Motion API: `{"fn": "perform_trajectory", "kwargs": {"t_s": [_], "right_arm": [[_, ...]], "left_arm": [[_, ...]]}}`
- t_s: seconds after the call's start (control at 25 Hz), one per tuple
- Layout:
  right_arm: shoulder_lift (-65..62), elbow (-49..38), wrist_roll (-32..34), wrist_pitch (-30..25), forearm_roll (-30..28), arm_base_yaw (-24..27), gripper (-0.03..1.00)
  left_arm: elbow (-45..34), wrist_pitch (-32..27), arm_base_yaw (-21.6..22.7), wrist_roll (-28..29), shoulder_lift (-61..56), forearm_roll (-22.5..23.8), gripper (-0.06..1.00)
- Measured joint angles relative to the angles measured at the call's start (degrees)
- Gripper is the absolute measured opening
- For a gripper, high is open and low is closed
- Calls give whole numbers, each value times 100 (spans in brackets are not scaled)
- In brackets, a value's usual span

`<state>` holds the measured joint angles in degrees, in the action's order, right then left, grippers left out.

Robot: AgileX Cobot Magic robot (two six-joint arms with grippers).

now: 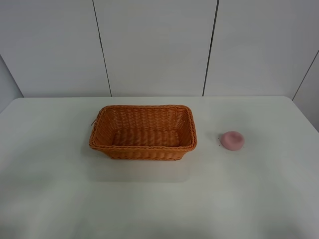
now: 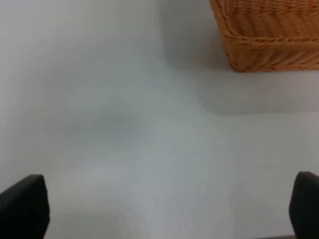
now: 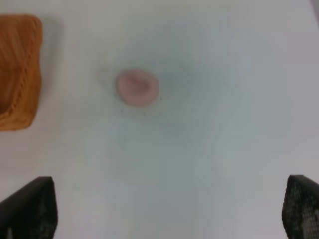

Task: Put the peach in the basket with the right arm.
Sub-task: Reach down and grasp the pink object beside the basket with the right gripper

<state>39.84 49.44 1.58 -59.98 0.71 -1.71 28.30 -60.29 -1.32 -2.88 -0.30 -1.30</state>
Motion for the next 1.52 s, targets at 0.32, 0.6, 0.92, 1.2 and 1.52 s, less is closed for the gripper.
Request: {"fn": "perform_trajectory", "kwargs": {"t_s": [0.32,0.6,0.92,1.2,1.52], "right_arm": [[3102,1639,-14,-125,268,0,69],[5608,3192,-158,-513,348,0,69],[7344,4548,-227,-865,353,-71,69],[7682,4619,-343,-877,219,-469,69],[7879,4625,-343,-571,89,-469,69]], "left_arm": [[0,0,0,0,0,0,99],[0,0,0,0,0,0,99],[0,0,0,0,0,0,99],[0,0,0,0,0,0,99],[0,0,0,0,0,0,99]]}}
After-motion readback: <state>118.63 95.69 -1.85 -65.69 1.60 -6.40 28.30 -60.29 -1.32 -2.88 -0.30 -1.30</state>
